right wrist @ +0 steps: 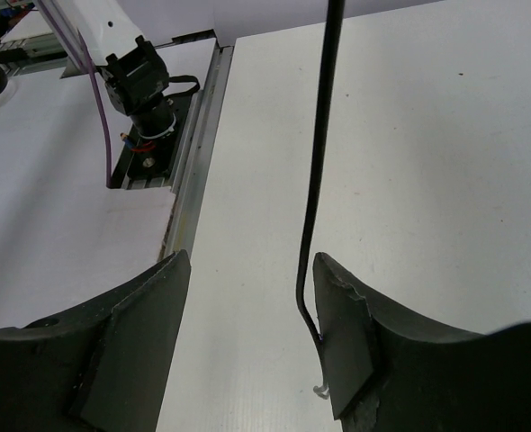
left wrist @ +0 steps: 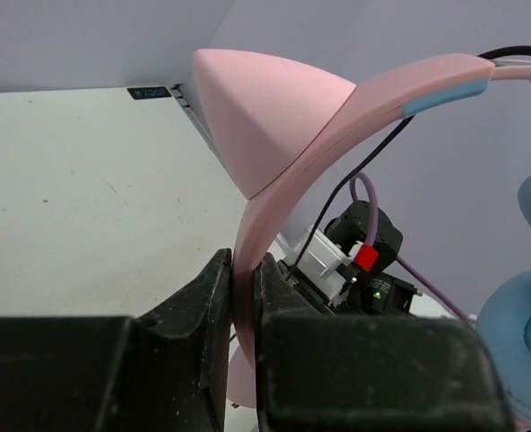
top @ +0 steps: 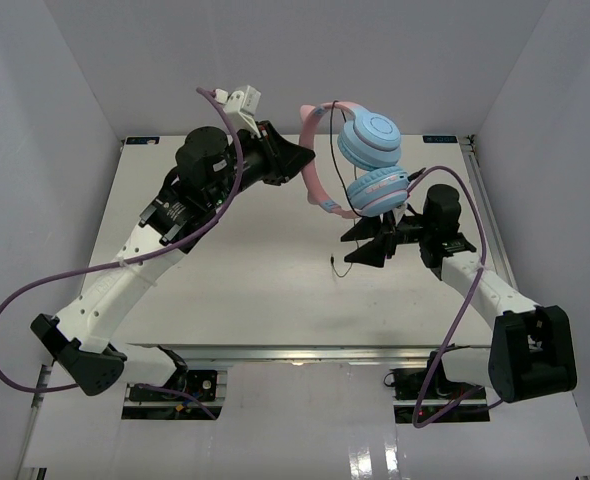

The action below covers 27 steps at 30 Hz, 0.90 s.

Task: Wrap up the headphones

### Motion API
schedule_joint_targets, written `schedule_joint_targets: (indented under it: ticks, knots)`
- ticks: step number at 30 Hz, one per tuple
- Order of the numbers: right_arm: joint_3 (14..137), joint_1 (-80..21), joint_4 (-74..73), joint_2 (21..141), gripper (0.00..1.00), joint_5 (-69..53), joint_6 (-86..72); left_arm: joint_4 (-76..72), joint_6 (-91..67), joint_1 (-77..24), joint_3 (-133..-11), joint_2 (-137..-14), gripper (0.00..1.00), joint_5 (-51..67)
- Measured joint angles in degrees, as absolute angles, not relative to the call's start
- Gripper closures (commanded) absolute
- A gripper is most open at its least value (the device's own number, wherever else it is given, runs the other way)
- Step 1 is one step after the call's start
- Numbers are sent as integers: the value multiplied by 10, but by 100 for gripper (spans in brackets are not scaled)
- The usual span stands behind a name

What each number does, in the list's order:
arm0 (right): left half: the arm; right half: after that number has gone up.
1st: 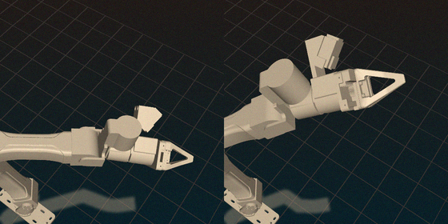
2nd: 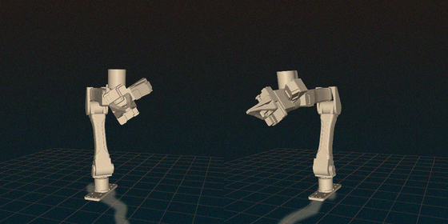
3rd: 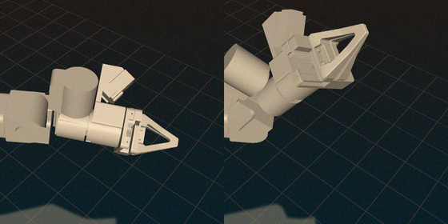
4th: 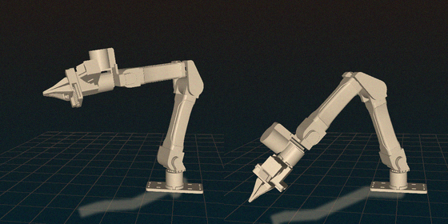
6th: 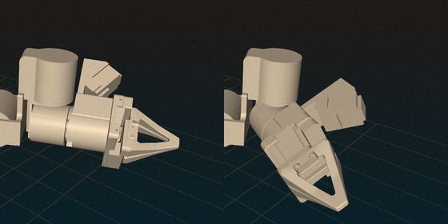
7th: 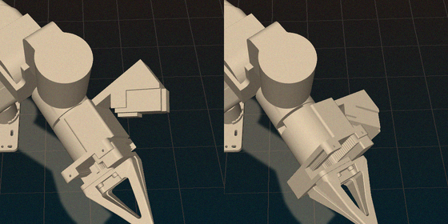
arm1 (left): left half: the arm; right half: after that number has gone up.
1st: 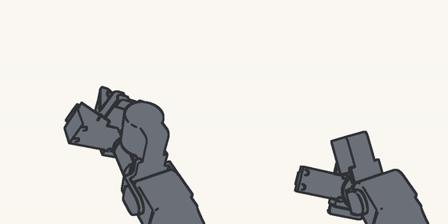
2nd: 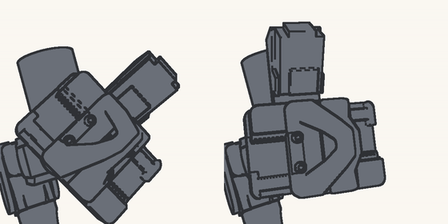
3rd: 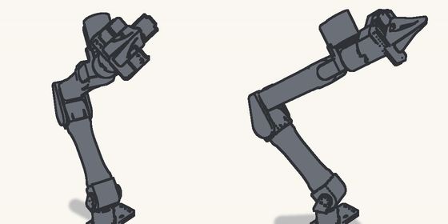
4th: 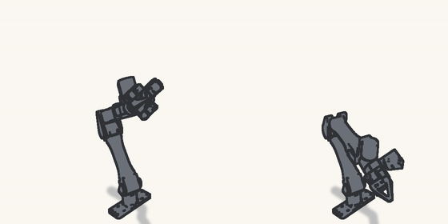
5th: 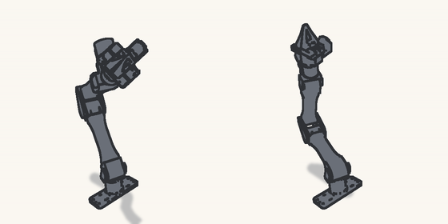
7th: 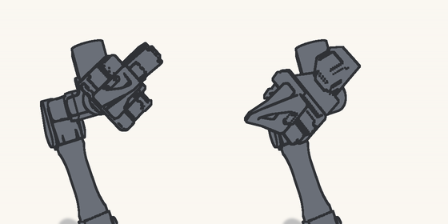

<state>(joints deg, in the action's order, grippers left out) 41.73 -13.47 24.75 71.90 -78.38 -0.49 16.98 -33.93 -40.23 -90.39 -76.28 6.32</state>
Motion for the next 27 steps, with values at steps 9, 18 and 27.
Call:
schedule_joint_targets:
  ticks: [9,18,27]
  knots:
    - [394,-132,307,723,53,-785,-53,160,-341,-402,-903,-754,100,32]
    - [380,-148,358,736,90,-779,-95,145,-349,-402,-903,-771,100,-15]
    - [377,-151,279,688,92,-746,-18,166,-348,-387,-900,-785,100,-101]
